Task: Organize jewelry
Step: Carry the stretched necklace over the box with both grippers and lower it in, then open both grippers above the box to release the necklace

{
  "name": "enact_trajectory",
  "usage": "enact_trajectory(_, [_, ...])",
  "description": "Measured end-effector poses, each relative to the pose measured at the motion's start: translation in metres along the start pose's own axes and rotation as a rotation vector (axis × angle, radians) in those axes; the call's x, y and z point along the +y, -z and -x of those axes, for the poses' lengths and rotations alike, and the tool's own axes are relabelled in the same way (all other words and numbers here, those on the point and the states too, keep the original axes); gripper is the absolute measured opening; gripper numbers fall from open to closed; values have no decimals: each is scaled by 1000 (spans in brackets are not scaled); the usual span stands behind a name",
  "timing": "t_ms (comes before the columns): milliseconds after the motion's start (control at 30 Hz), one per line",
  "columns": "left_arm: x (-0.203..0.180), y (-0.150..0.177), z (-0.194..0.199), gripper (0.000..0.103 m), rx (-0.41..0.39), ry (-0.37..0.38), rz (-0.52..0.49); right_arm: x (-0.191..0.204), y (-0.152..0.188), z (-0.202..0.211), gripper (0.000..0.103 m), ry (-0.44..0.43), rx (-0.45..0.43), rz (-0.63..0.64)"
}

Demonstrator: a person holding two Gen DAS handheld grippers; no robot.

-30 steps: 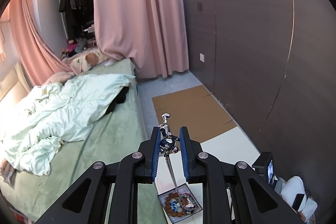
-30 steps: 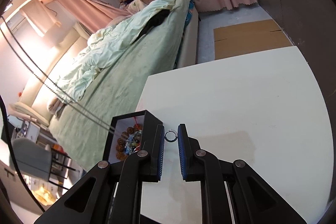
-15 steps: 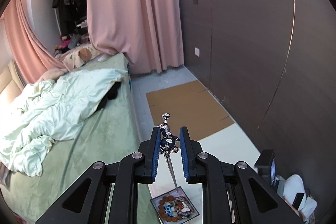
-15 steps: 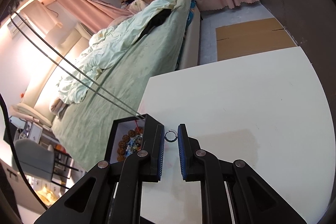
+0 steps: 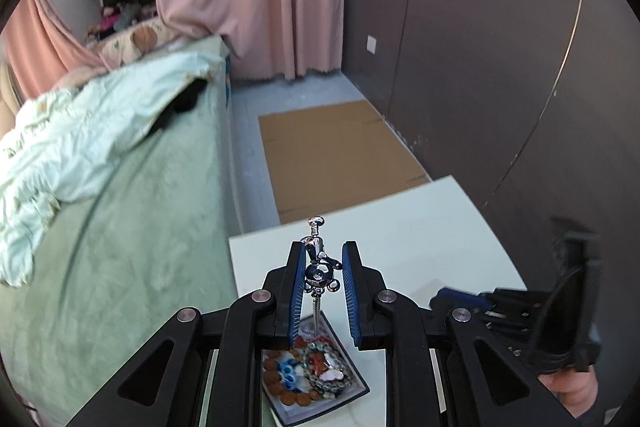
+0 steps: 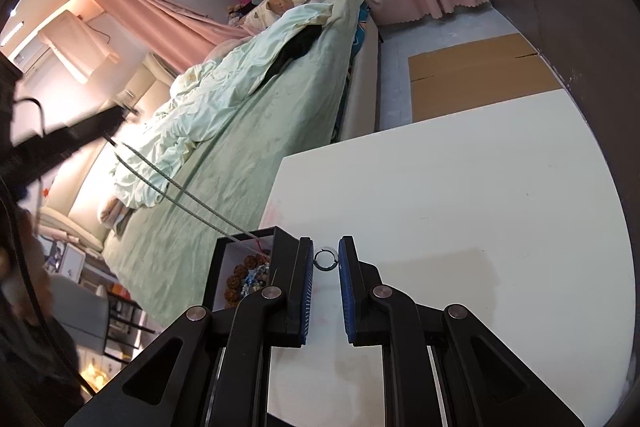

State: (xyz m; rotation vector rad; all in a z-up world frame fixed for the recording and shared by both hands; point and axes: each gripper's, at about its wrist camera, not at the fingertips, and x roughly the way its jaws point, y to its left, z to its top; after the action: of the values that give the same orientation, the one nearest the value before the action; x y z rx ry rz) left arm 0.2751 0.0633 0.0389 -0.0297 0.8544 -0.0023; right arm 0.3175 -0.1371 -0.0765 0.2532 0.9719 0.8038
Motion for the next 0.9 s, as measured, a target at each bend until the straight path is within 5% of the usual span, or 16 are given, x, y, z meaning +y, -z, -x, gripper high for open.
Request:
enact_trajectory(600, [36,59,-72,22,164,144,241,27,4,-24,14,-77,26,12])
enact_trajectory(667, [42,62,-64,31,147,129,253,36,5,-30,14,-94,31,21])
enact_trajectory(733, [50,66,-57,59,127,119,265,46,7,-37,14,-105,38,29])
enact_trajectory(900, [67,78,-36,67,97,86,271,63,9,-49,14,-128,42,43])
